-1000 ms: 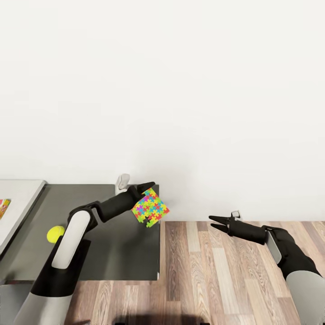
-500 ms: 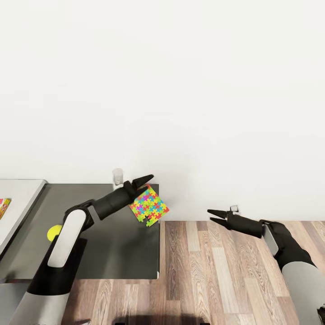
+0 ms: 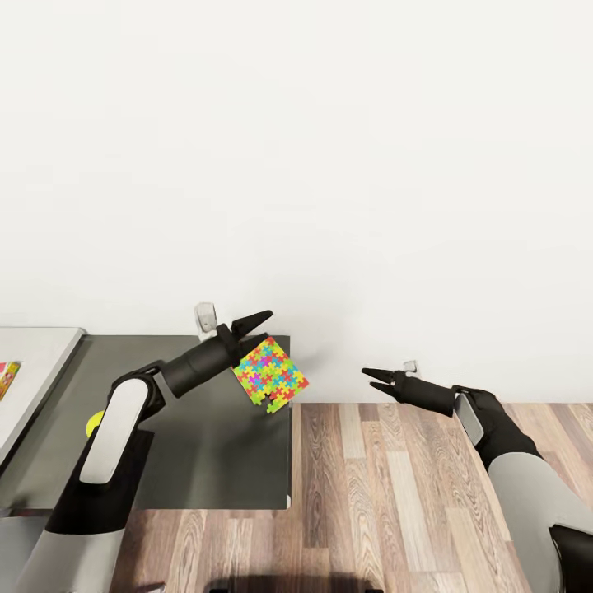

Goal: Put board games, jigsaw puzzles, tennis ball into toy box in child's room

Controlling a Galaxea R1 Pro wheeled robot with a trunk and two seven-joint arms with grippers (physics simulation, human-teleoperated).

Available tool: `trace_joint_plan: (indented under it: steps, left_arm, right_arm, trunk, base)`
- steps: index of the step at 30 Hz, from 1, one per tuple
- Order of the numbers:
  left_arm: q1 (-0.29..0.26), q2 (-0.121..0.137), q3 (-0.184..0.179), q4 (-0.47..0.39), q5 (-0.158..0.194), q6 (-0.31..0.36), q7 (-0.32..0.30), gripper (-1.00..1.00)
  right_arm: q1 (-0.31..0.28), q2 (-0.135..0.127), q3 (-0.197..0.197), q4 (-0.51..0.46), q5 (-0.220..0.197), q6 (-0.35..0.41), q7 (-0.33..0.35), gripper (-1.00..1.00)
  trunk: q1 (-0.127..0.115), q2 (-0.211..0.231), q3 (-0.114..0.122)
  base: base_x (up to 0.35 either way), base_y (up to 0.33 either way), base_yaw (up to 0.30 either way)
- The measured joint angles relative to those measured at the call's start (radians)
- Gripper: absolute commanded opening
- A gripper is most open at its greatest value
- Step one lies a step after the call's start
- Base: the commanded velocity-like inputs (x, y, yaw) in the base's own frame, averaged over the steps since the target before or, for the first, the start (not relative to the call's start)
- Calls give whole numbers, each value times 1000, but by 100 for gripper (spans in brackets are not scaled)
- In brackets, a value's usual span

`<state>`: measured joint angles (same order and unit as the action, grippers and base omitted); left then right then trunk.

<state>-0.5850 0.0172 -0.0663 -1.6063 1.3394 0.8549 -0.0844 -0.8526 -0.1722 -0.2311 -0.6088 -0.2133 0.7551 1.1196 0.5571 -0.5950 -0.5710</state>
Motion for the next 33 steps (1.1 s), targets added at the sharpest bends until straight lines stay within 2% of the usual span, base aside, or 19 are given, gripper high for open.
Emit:
trace_joint_plan:
  steps: [7, 20, 26, 33]
  left_arm:
    - [-6, -10, -1, 0, 31, 5, 15, 100]
    - [-8, -14, -2, 0, 38, 7, 21, 100]
    - [-8, -17, -4, 0, 39, 7, 22, 100]
    - [-9, -20, -5, 0, 39, 7, 24, 100]
  right_arm:
    - [-20, 8, -1, 13, -1, -8, -41, 100]
    - [-34, 11, -3, 80, -5, -36, -87, 100]
    - [-39, 11, -31, 108, -5, -80, -116, 100]
    - [-40, 9, -57, 141, -5, -97, -150, 100]
  trunk:
    - [0, 0, 0]
    - [0, 0, 0]
    - [0, 0, 0]
    - [0, 0, 0]
  base:
    - [0, 0, 0]
    - [0, 0, 0]
    - [0, 0, 0]
    - [0, 0, 14]
